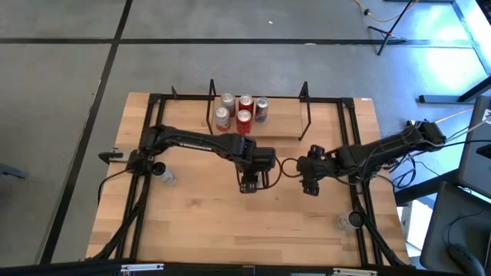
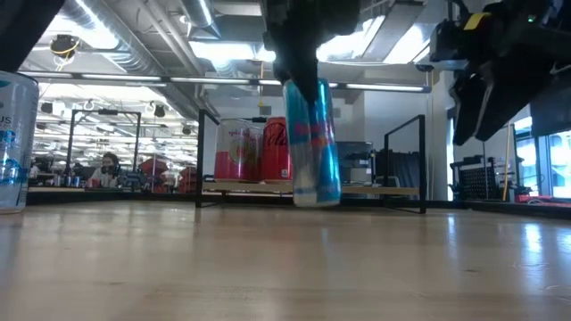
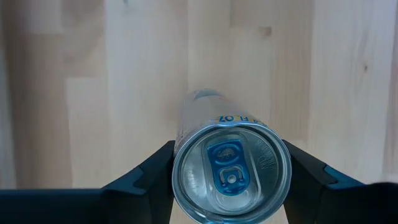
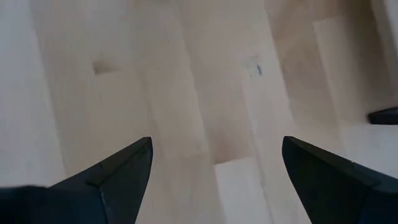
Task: Place canned beverage on shelf
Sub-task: Put the blue soda can on the shelf aligned with the other blue soda can
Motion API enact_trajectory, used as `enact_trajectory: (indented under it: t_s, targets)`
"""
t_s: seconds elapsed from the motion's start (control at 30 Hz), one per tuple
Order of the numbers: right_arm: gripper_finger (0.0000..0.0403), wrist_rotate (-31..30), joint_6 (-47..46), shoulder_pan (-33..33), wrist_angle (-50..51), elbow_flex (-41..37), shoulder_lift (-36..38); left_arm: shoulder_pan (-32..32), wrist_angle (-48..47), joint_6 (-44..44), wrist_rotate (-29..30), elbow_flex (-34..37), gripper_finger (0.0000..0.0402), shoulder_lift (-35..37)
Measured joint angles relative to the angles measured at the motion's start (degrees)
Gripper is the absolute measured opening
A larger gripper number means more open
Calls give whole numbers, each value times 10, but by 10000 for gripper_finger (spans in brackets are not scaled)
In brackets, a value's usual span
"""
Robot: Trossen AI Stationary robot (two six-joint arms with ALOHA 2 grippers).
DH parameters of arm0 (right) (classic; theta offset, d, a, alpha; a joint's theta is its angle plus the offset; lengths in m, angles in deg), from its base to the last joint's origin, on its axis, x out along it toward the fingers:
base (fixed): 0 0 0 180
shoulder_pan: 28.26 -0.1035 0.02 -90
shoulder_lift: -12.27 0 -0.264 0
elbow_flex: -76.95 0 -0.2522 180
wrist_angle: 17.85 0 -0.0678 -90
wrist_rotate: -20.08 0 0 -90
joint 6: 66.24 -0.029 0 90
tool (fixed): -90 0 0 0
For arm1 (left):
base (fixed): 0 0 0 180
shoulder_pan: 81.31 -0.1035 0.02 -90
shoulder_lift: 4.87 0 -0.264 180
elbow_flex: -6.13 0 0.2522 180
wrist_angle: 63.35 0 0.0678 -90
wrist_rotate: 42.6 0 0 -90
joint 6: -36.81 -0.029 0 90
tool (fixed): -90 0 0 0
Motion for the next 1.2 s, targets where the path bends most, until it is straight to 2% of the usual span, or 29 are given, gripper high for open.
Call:
enact_trajectory:
  t_s: [0.1,0.4,0.73,1.0,1.2]
  targets:
    - [342,10,1,5,-11,-2,0,-4,10,-4,-21,0,203,-11]
    - [342,10,1,4,-20,-2,0,1,30,-1,-18,3,285,-11]
    - [342,11,5,4,-60,-2,0,4,19,10,-18,-1,304,-8]
    - [342,10,24,4,-178,-3,-3,26,-67,60,3,-41,302,24]
    - [342,11,67,4,-365,-47,-26,78,-120,103,41,-40,302,59]
